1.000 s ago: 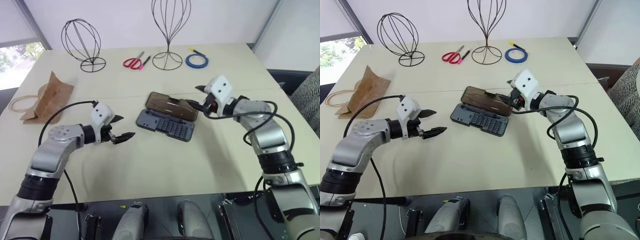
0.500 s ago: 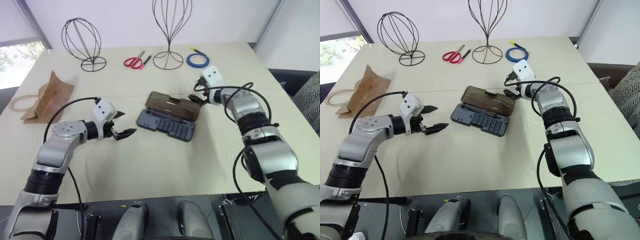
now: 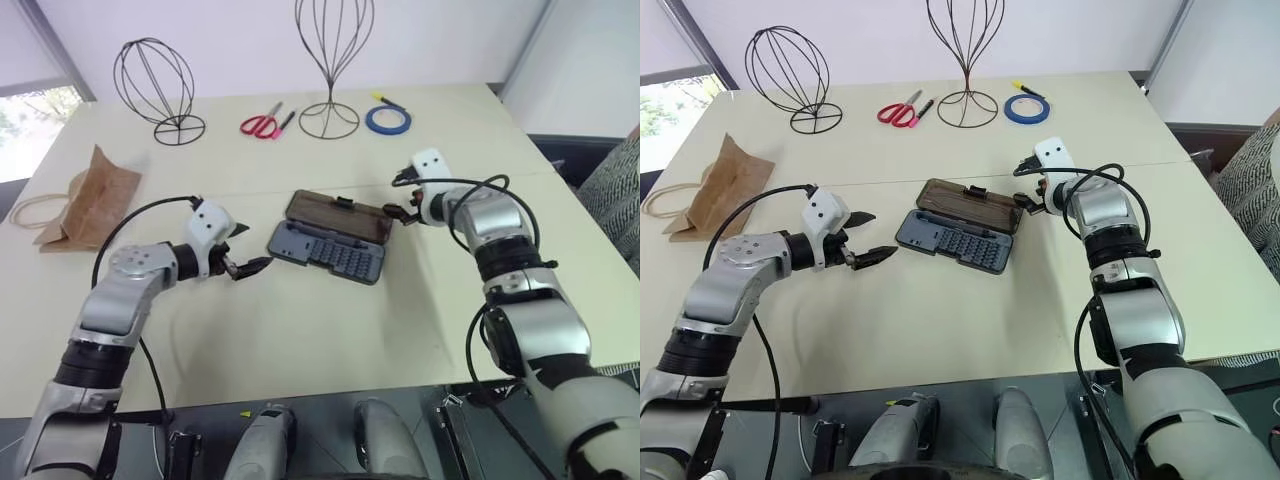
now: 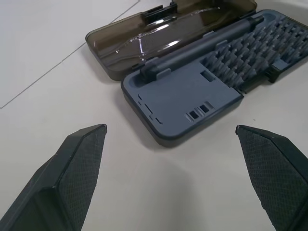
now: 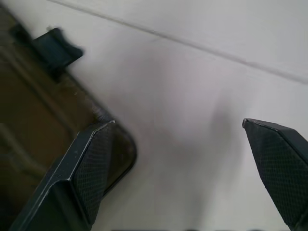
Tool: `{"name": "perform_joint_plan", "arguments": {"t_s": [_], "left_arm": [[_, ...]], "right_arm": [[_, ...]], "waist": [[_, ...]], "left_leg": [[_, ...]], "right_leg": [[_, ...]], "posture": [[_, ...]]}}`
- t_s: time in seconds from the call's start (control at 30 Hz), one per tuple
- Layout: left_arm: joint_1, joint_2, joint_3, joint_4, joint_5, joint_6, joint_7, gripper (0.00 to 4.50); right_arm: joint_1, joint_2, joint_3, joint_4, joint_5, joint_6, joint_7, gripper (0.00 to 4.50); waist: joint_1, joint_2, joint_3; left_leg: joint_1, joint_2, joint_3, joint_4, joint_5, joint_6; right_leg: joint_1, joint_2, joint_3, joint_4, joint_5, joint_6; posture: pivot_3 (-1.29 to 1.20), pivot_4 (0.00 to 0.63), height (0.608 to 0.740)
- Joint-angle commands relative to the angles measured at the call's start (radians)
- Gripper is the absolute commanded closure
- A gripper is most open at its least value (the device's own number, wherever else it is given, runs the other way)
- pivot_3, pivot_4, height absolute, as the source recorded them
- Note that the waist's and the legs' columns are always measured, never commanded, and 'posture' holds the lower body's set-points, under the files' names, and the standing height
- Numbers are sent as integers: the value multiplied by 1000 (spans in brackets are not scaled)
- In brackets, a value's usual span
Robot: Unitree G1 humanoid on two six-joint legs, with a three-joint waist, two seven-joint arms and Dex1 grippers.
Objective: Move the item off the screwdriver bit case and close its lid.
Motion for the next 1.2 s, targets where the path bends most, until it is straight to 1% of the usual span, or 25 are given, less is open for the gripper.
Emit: {"name": "perform_joint_plan", "arguments": {"t_s": [0.03,0.17,0.33,0.5,0.63,0.77,0.8,0.87,0.97,1.0,1.03,1.1,1.2], "left_arm": [[-27,-1,5,8,10,-30,-5,0],[-39,-8,1,23,17,-39,-9,0],[-43,-17,2,32,28,-50,-10,0],[-28,-16,7,22,32,-57,-2,0],[-8,-14,13,5,32,-55,5,0],[-1,-16,16,8,37,-59,13,0],[-4,-17,15,14,39,-61,14,0],[-14,-21,11,26,44,-67,18,0],[-28,-25,5,45,53,-81,19,0],[-32,-26,3,50,55,-84,19,0],[-35,-27,2,54,56,-87,18,0],[-41,-28,0,63,61,-94,16,0],[-50,-30,2,77,68,-104,15,0]], "right_arm": [[50,-5,5,-167,12,-4,22,90],[77,9,20,-192,-5,-23,3,90],[46,28,22,-108,-15,-69,-20,90],[14,44,18,-54,-25,-48,-51,90],[36,51,23,-113,-25,31,-70,90],[104,60,22,-266,-3,152,-74,90],[118,66,21,-297,-1,177,-81,319],[140,80,22,-345,1,217,-97,957],[169,103,27,-403,1,261,-118,2422],[177,111,29,-416,1,274,-127,3014],[183,117,34,-427,0,283,-134,3424],[195,126,38,-444,0,298,-145,4485],[210,135,43,-469,3,315,-154,4485]], "waist": [[-2,0,0],[-4,0,0],[-2,0,0],[-2,0,0],[-3,0,0],[-1,0,0],[-1,0,0],[-2,0,0],[-1,0,0],[-2,0,0],[-3,0,-1],[-3,0,-1],[-4,0,-1]], "left_leg": [[0,0,0,0,0,0],[0,0,1,0,0,0],[0,0,1,0,0,0],[0,0,1,0,0,0],[0,0,1,0,0,0],[0,0,0,0,0,0],[0,0,0,0,0,0],[0,0,0,1,0,0],[0,0,0,1,0,0],[0,0,0,1,0,0],[0,0,0,1,0,0],[0,0,0,0,0,0],[0,0,0,0,0,0]], "right_leg": [[0,0,0,0,0,0],[-1,0,0,1,0,0],[-1,0,0,1,0,0],[-1,0,0,1,0,0],[-1,0,0,1,0,0],[-1,0,0,1,0,0],[-1,0,0,1,0,0],[-1,0,1,1,0,0],[-1,0,0,2,0,0],[-1,0,1,2,0,0],[-1,0,1,1,0,0],[-1,0,1,1,0,0],[-1,0,1,2,0,0]], "posture": [[0,150,740],[0,150,740],[0,150,740],[0,150,740],[0,150,740],[0,150,740],[0,150,740],[0,150,740],[0,150,740],[0,150,740],[0,150,740],[0,150,740],[0,150,740]]}}
